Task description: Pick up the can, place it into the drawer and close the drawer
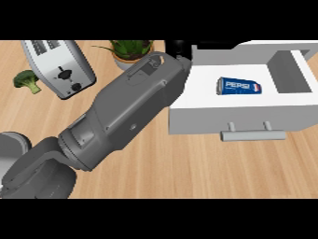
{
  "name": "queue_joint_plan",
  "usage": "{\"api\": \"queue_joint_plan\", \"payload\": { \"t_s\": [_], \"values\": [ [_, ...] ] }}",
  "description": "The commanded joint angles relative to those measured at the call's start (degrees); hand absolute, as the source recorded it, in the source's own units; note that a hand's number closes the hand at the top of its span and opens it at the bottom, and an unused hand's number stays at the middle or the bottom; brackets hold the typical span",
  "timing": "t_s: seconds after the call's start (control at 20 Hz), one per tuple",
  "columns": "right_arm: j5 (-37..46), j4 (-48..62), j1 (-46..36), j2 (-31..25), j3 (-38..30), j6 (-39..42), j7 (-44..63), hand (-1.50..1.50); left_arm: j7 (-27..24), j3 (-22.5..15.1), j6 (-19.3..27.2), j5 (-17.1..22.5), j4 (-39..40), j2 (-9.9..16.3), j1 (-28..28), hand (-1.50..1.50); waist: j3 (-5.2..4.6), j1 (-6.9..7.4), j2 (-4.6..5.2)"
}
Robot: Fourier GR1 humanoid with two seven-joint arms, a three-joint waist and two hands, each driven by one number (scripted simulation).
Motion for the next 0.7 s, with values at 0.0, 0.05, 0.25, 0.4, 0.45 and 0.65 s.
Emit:
{"api": "queue_joint_plan", "payload": {
  "t_s": [0.0, 0.05, 0.25, 0.4, 0.45, 0.65],
  "values": [
    [13.92, 2.17, -0.99, 1.85, 7.59, -1.09, -3.78, -1.5, -0.14, 1.29, -0.64, 0.03, 0.53, 0.0, -0.39, -1.5, 0.02, 1.02, -0.27],
    [17.31, 2.28, -4.09, 0.71, 10.24, -1.99, -2.64, -1.5, 0.5, 0.59, 0.19, 0.45, -0.88, 0.0, -0.34, -1.5, -0.02, 1.38, -0.26],
    [28.5, 10.75, -8.94, 0.52, 16.42, -6.74, -5.14, -1.5, 1.81, 1.45, -0.1, -0.3, 0.2, 0.0, -0.92, -1.5, -0.01, 1.8, -0.43],
    [35.82, 14.38, -11.8, 2.13, 21.3, -11.68, -5.88, -1.5, 0.95, 1.57, 0.07, -1.16, -0.47, 0.02, 2.03, -1.5, -0.03, 1.87, -0.59],
    [37.49, 17.39, -14.07, 1.76, 22.01, -12.85, -6.27, -1.5, 2.9, 1.41, -1.64, -2.05, -0.02, 2.27, 1.09, -1.5, -0.03, 2.41, -0.63],
    [45.29, 26.95, -20.44, 0.34, 26.32, -15.75, -6.68, -1.5, 5.26, 1.69, 1.34, -2.9, -1.35, 1.8, -0.41, -1.5, -0.04, 2.94, -0.72]
  ]
}}
